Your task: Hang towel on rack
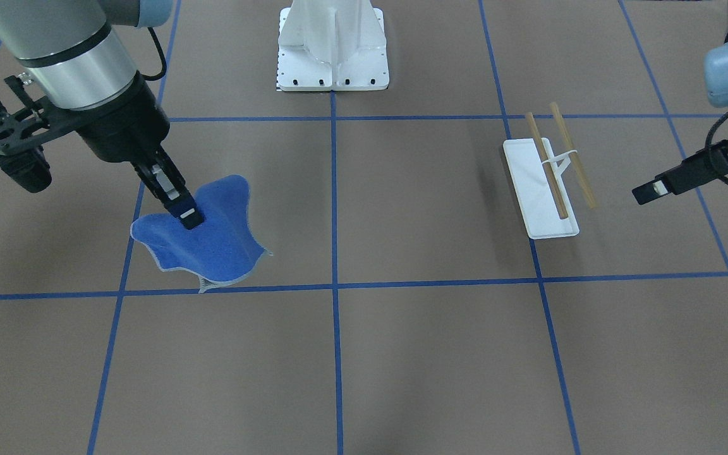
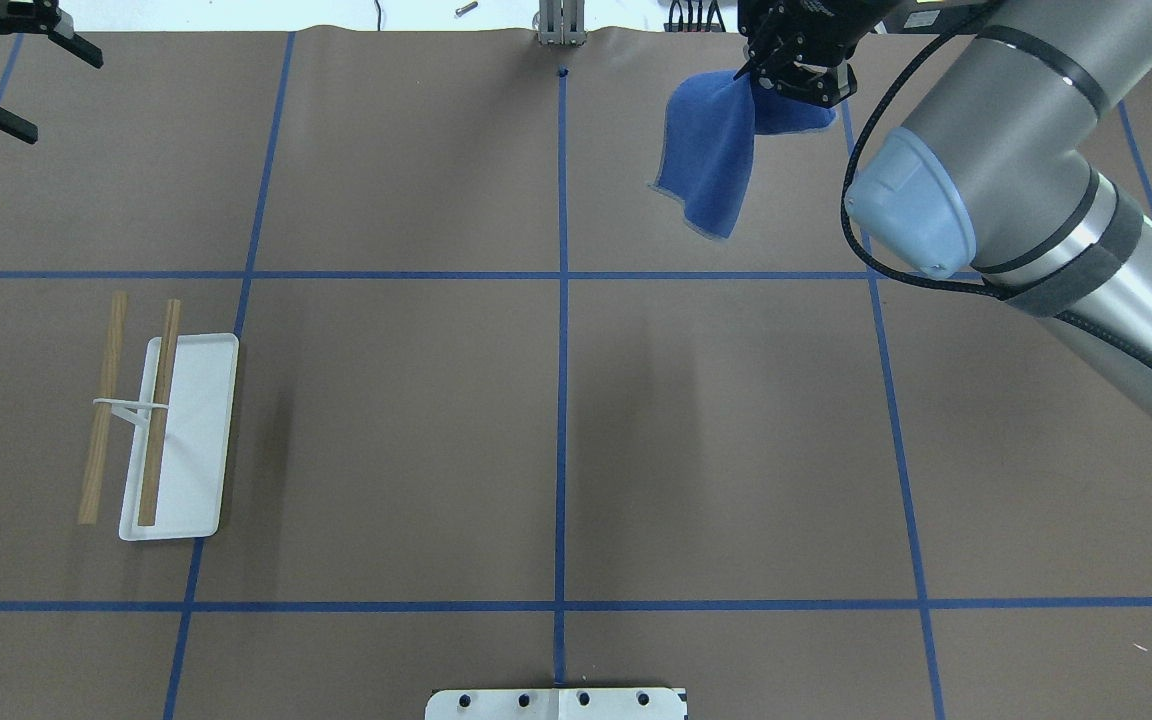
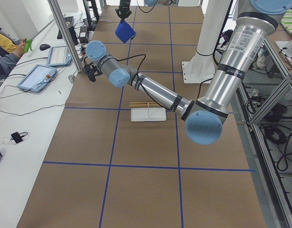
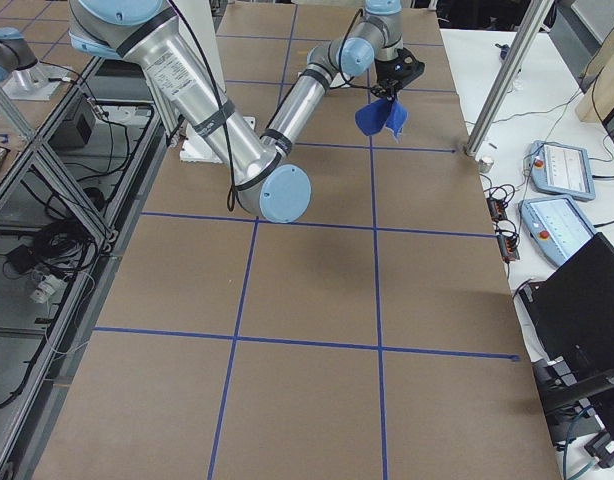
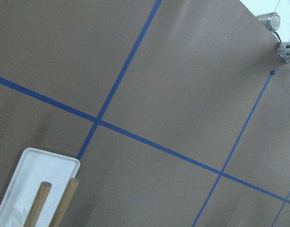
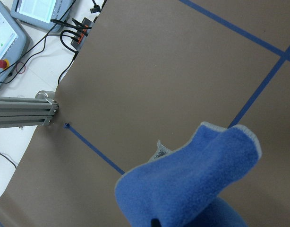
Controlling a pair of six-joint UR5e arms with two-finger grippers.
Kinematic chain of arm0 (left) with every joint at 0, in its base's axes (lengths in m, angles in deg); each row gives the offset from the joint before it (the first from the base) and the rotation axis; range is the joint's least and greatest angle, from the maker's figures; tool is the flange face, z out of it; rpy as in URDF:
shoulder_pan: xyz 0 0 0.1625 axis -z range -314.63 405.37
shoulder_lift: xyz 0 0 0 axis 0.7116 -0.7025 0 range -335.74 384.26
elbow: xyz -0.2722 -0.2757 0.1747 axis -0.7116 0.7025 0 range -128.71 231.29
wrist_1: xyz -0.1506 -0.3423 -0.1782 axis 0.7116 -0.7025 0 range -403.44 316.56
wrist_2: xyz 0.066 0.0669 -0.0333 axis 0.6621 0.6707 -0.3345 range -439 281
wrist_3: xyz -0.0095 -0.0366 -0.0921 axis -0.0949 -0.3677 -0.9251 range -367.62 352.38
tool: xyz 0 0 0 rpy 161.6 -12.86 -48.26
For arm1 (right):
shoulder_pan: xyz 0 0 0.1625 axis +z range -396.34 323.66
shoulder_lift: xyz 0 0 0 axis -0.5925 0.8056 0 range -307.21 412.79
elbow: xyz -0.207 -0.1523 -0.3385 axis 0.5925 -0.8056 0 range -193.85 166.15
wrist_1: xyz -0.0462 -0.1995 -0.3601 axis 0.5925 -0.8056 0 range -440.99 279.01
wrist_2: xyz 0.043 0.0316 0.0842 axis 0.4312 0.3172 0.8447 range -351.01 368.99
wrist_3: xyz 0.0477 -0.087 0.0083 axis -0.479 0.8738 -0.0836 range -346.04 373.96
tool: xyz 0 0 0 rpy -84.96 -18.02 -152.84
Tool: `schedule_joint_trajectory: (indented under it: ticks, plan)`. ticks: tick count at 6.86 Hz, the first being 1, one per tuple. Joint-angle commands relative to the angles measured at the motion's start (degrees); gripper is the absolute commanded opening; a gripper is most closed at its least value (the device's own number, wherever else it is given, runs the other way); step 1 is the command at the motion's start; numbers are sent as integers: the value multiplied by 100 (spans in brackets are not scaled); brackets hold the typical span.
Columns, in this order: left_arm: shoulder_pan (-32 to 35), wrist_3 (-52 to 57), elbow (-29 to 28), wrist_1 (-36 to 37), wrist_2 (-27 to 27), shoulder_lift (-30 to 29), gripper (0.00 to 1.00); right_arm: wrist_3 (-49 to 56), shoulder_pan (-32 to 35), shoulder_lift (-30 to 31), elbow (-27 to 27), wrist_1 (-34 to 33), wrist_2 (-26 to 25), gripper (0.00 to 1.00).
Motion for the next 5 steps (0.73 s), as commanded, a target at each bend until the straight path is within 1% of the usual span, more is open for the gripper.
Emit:
schedule_joint_trajectory:
  ticks: [1, 2, 4, 5]
  plan:
    - [-896, -406, -270, -2041, 1053, -65, 98, -272, -124, -136, -15, -8, -96, 0]
    - [-1266, -1329, -218, -2178, 1574, -117, 98, -385, -185, -179, -23, 1, -104, 0]
    - [-1611, -3918, -218, -2311, 1719, -634, 98, -998, -412, -399, -24, 1, -454, 0]
    - [-2022, -5515, -209, -2642, 2416, -932, 98, -1367, -501, -478, -24, 1, -674, 0]
